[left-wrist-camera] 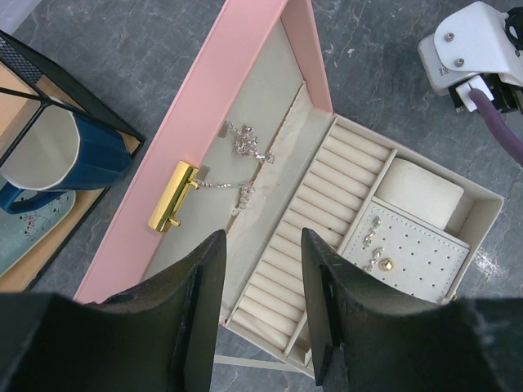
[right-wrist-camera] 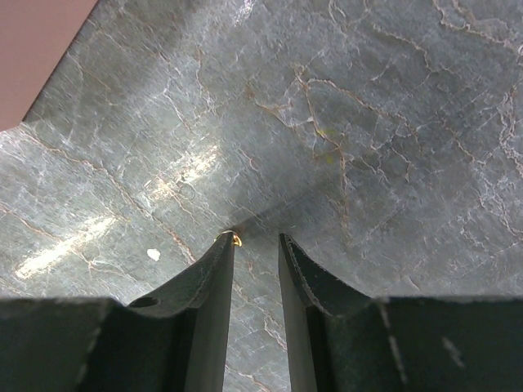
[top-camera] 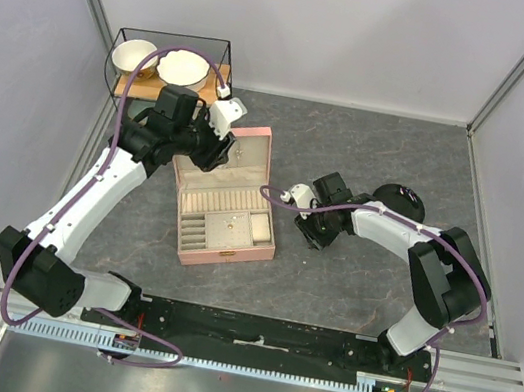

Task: Organize the mixed jewelry

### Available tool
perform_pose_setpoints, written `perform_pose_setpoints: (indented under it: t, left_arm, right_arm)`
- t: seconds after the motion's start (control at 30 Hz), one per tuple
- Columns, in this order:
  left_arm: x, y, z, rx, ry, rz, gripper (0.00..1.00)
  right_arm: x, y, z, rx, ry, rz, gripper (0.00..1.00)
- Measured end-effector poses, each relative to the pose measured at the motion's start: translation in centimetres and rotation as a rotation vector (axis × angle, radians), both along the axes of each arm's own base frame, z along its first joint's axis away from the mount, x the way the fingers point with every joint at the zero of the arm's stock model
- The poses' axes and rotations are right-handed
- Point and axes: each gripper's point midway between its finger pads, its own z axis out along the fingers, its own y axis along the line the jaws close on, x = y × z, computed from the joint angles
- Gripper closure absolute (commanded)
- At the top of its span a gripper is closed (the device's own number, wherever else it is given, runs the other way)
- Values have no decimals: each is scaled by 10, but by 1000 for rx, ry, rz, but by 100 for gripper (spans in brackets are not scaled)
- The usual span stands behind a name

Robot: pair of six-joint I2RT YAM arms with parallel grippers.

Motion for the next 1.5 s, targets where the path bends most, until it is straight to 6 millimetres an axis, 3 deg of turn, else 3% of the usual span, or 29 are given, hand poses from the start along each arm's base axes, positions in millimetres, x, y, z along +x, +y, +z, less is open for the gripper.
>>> perform_pose_setpoints:
  t: [0.7,1.03,1.3,1.5]
  left_arm:
    - [0,3,-4,4,8,6,50]
    - [-1,3,-5,6,11,5,50]
    - [0,4,-6,4,13,6,50]
    - [-12,-5,-19,-20,57,-61,51]
  right_arm:
    - [-6,3,-2,5,13,13,73]
    - [-7,4,-2,11,19,16,83]
    - [-8,5,-2,13,20,18,100]
    - [-11,6,1,21,39,17,100]
